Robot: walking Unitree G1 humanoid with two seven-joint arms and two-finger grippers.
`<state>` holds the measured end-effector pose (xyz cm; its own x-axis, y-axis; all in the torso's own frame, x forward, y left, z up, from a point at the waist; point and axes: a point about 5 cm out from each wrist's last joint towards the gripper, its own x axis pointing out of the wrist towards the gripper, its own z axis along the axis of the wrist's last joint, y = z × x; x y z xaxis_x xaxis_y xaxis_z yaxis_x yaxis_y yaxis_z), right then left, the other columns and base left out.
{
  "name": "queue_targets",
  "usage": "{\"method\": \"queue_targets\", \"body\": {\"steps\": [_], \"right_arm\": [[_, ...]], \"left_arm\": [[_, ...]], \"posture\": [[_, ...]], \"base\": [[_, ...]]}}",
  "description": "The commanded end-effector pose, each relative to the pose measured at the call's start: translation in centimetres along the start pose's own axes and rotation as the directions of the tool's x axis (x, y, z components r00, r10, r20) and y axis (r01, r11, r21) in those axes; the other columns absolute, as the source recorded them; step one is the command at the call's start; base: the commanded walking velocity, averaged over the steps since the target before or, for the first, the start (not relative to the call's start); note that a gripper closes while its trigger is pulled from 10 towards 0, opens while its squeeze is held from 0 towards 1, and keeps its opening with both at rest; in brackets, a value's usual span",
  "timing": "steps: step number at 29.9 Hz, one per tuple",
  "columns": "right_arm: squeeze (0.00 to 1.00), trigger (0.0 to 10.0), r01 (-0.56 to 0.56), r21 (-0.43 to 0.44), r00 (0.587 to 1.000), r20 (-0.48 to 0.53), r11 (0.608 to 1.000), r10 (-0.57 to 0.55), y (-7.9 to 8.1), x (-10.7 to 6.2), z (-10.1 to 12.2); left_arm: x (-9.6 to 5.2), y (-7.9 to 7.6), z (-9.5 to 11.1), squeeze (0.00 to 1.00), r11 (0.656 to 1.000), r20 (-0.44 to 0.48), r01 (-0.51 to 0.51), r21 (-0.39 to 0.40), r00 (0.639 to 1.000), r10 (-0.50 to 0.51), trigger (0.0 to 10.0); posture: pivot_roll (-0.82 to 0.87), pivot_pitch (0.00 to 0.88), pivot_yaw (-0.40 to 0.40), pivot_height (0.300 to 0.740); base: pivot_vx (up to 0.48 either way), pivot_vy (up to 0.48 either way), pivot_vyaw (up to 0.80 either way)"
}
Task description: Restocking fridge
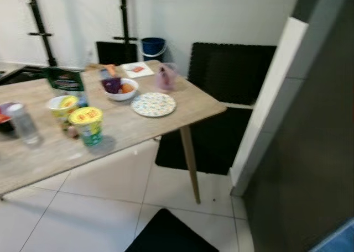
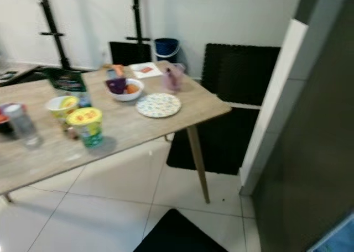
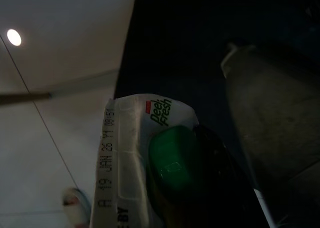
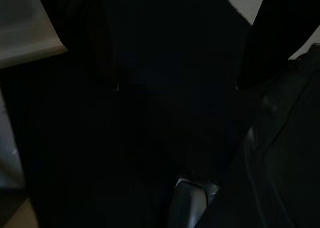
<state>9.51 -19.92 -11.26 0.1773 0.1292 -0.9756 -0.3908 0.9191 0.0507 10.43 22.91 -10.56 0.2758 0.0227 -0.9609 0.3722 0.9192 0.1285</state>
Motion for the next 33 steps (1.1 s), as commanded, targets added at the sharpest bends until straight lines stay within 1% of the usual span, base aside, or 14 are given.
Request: {"method": "queue_targets", "body": {"steps": [1, 12, 21, 22, 23, 33], "right_arm": [[0.00, 10.0, -0.012, -0.007, 1.000, 0.029, 1.000, 0.012, 0.25, 0.08, 0.70], [0.00, 10.0, -0.013, -0.008, 1.000, 0.024, 1.000, 0.014, 0.28, 0.09, 0.62], [0.00, 10.0, -0.014, -0.014, 1.000, 0.019, 1.000, 0.014, 0.28, 0.08, 0.49], [0.00, 10.0, -0.014, -0.016, 1.000, 0.018, 1.000, 0.014, 0.28, 0.08, 0.49], [0.00, 10.0, -0.014, -0.018, 1.000, 0.018, 1.000, 0.014, 0.28, 0.08, 0.50], [0.00, 10.0, -0.015, -0.019, 1.000, 0.020, 1.000, 0.015, 0.30, 0.09, 0.60]], "left_arm": [[0.00, -0.38, -0.58, 0.00, 1.000, -0.016, 0.012, -0.006, 1.000, -0.012, 10.0], [0.01, -0.43, -0.55, 0.00, 1.000, -0.015, 0.015, -0.006, 1.000, -0.015, 10.0], [-0.02, -0.18, -0.57, 0.00, 1.000, -0.015, -0.009, 0.014, 1.000, 0.009, 10.0], [-0.02, -0.15, -0.52, 0.00, 1.000, -0.011, -0.009, 0.019, 1.000, 0.009, 4.9], [-0.02, -0.14, -0.49, 0.00, 1.000, -0.009, -0.006, 0.019, 1.000, 0.006, 0.0], [0.00, -0.16, -0.31, 0.00, 1.000, -0.005, -0.003, 0.016, 1.000, 0.003, 0.0]], "posture": [[-0.02, 0.000, -0.001, 0.740], [-0.02, 0.000, 0.001, 0.740], [-0.02, 0.000, 0.002, 0.740], [-0.02, 0.000, 0.004, 0.740], [-0.02, 0.000, 0.004, 0.740], [-0.03, 0.000, 0.004, 0.740]], "base": [[0.000, 0.000, -0.80], [0.000, 0.000, -0.79], [0.000, 0.000, -0.79], [0.000, 0.000, -0.79], [0.000, 0.000, -0.79], [0.000, 0.000, -0.79]]}}
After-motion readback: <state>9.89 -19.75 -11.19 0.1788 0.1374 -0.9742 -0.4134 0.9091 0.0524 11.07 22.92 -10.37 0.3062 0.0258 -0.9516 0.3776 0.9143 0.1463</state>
